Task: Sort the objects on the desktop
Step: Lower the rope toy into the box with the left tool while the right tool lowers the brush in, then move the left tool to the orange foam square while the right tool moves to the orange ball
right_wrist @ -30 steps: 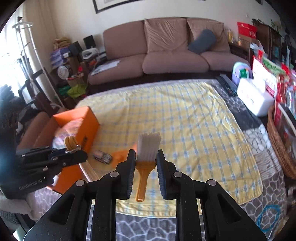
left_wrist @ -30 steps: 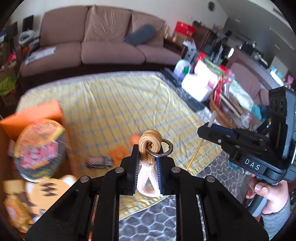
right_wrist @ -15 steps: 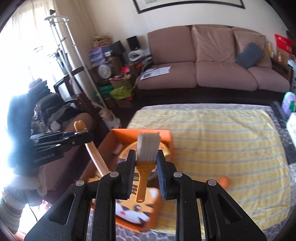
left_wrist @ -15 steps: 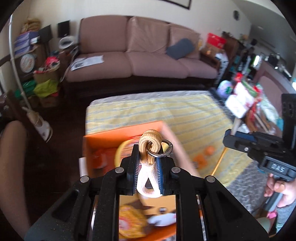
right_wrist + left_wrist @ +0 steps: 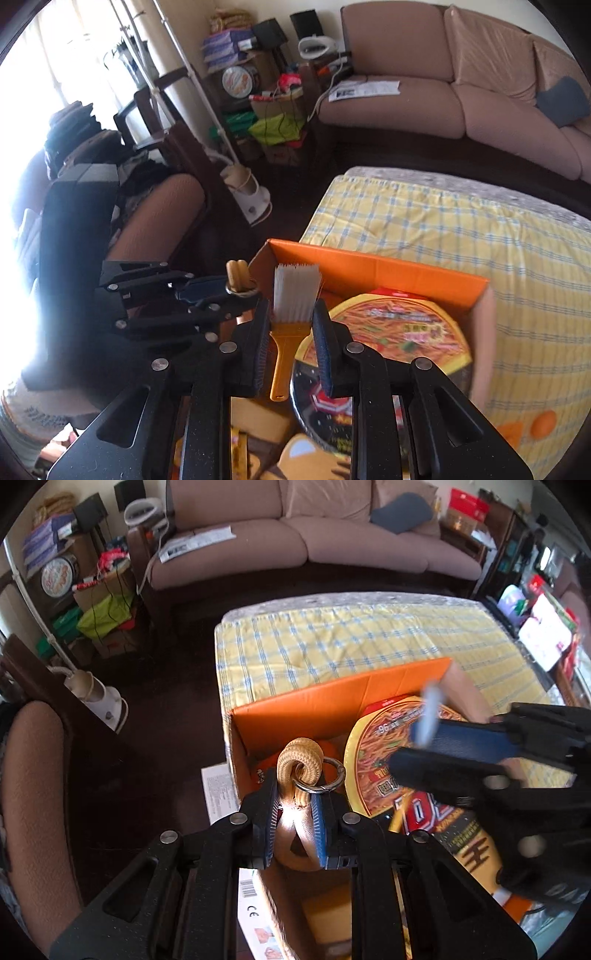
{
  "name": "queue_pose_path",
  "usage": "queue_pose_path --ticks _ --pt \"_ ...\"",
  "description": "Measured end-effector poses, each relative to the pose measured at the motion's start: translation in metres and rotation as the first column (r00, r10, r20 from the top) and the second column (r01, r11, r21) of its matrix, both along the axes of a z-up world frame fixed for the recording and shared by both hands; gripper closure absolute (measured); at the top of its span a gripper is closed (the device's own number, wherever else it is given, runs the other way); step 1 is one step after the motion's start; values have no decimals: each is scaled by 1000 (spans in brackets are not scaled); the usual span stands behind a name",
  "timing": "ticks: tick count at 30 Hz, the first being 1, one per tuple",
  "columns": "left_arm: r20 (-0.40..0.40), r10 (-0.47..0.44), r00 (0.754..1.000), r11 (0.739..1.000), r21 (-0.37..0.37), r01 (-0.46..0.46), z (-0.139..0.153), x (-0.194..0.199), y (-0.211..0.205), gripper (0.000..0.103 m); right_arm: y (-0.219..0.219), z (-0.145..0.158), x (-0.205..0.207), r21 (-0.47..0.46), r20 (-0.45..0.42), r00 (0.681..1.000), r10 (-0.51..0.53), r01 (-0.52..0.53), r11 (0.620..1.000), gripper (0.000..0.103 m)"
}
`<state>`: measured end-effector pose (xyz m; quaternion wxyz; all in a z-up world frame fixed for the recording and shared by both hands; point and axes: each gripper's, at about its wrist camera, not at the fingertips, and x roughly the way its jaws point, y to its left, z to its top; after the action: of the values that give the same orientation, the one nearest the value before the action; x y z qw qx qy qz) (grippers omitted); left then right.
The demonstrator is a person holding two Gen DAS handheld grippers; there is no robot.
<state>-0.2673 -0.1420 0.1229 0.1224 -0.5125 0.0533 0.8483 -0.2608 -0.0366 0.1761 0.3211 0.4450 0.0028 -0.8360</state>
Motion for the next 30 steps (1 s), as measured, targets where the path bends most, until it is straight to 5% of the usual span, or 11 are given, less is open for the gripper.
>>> queue_pose_path --ticks 3,4,10,15,16,19,30 --pt "21 32 999 998 52 -33 -9 -3 -10 76 -9 -21 -15 -3 42 999 -2 2 1000 81" --pt "25 48 999 996 73 -50 -9 -2 -16 59 -10 -26 -20 -13 59 998 -6 7 1000 81" --pt "20 91 996 975 203 -93 2 15 -43 46 -14 -46 -40 -101 141 990 -13 27 995 81" --pt "6 150 989 947 287 -145 17 26 -74 37 -18 -49 -43 -65 159 986 -38 49 997 77" --pt "2 156 988 947 286 -150 19 27 -77 37 -19 -51 -43 -48 159 986 -49 57 997 74" --pt "-1 159 987 947 283 -152 25 32 -80 33 -10 -51 -41 -54 164 983 -84 94 994 36" --pt "-39 48 998 953 301 -34 49 60 -7 14 78 7 -1 -12 19 991 -133 133 991 33"
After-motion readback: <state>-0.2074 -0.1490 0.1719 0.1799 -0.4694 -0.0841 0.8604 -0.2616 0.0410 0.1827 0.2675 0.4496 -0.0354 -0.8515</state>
